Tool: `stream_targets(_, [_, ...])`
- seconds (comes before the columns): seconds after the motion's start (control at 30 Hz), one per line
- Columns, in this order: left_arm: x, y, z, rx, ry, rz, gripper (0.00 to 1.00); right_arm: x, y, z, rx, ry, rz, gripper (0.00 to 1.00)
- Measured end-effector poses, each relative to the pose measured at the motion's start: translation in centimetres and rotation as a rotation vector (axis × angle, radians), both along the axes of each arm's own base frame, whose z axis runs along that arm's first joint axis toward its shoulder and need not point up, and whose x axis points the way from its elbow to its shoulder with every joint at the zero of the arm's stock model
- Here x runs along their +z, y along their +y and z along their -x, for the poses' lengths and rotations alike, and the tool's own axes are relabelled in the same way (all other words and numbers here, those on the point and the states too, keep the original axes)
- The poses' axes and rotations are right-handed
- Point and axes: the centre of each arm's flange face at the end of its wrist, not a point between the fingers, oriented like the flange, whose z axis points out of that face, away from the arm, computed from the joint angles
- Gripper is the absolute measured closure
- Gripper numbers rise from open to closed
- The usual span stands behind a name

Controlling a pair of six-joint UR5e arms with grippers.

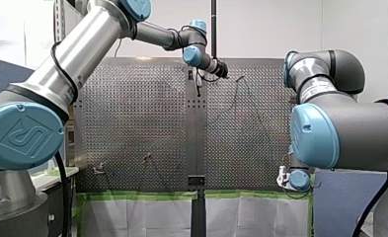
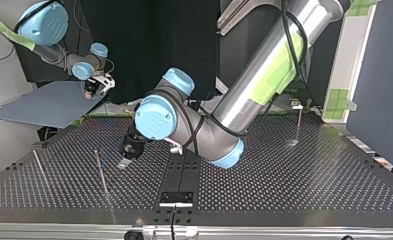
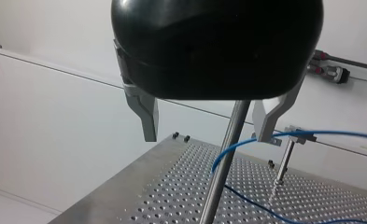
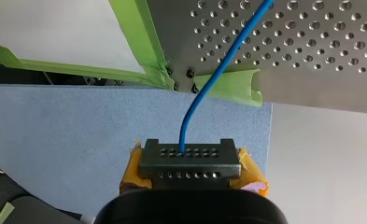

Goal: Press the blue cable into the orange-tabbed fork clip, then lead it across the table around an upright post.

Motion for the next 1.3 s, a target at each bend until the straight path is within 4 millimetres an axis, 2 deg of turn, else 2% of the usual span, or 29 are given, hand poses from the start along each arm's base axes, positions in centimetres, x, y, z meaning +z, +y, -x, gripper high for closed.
stream_targets(0.87, [-0.7,0.9,0.7,0.045,0.035,-0.064,0.0,0.0,0.1,-0.4,0.014,0.001,-0.004,1.0])
stream_targets(1.07, [0.6,2.0,1.5,0.089,-0.021,-0.076,0.0,0.0,0.0,-0.4,0.015,0.001,-0.003,1.0])
stream_targets(1.3, [2.8,3.7,2.8,0.165,-0.05,0.004,0.0,0.0,0.0,-0.4,0.015,0.002,-0.002,1.0])
